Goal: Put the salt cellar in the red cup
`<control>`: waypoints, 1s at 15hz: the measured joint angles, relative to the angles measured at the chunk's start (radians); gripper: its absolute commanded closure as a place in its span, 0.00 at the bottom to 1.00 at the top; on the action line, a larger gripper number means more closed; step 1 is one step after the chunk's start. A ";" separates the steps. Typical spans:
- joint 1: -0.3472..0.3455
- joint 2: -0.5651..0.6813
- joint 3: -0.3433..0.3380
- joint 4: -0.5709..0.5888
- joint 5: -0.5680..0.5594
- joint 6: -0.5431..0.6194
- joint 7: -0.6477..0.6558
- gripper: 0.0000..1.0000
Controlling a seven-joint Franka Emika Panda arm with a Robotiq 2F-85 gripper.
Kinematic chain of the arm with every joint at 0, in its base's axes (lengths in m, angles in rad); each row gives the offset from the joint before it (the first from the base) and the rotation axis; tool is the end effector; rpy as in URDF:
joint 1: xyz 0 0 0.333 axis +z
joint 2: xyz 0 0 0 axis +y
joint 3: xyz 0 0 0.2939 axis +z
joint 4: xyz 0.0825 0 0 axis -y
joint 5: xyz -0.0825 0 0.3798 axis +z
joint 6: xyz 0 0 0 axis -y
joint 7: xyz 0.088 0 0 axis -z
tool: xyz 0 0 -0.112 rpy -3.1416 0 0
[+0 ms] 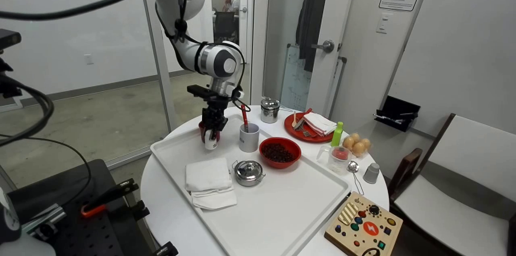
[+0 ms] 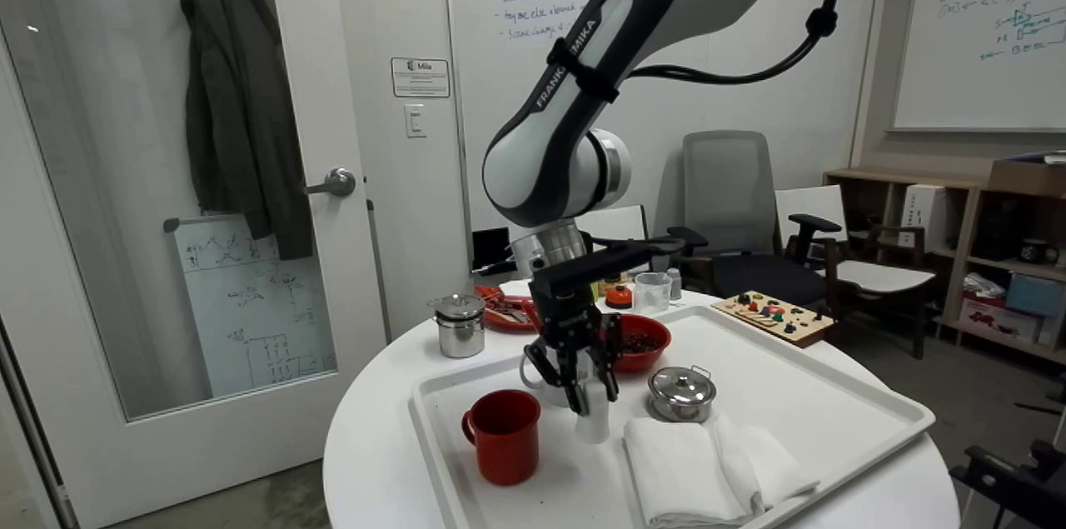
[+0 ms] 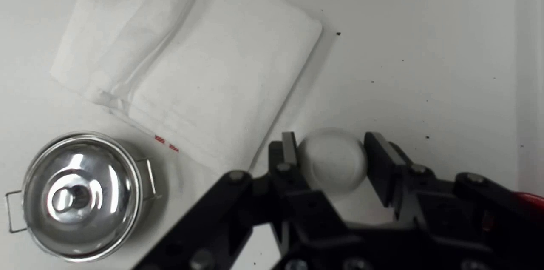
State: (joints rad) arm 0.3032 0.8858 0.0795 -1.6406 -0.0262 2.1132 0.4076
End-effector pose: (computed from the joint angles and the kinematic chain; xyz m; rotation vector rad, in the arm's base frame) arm 0.5597 0.2234 0.0560 2.9683 -0.0341 -0.5975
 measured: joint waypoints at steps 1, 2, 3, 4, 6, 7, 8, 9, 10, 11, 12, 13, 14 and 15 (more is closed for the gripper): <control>0.005 -0.012 0.001 0.000 0.000 -0.004 0.000 0.81; 0.010 -0.023 0.002 0.001 0.000 -0.011 0.000 0.81; 0.017 -0.032 0.004 0.004 0.000 -0.019 0.000 0.81; 0.024 -0.040 0.006 0.007 0.000 -0.028 0.000 0.81; 0.040 -0.049 0.009 0.022 -0.001 -0.056 -0.001 0.81; 0.048 -0.049 0.011 0.034 -0.002 -0.073 -0.001 0.81; 0.057 -0.049 0.012 0.046 -0.004 -0.091 -0.002 0.81; 0.067 -0.048 0.012 0.060 -0.007 -0.109 -0.002 0.81; 0.076 -0.048 0.012 0.074 -0.011 -0.127 -0.002 0.81; 0.085 -0.047 0.012 0.090 -0.016 -0.143 -0.002 0.81; 0.093 -0.044 0.012 0.108 -0.022 -0.159 -0.002 0.81; 0.100 -0.040 0.011 0.127 -0.029 -0.175 -0.002 0.81; 0.106 -0.033 0.011 0.148 -0.036 -0.190 -0.003 0.81; 0.111 -0.023 0.011 0.174 -0.044 -0.205 -0.005 0.81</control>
State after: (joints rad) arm 0.4147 0.8631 0.0907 -1.4670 -0.0697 1.9077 0.4022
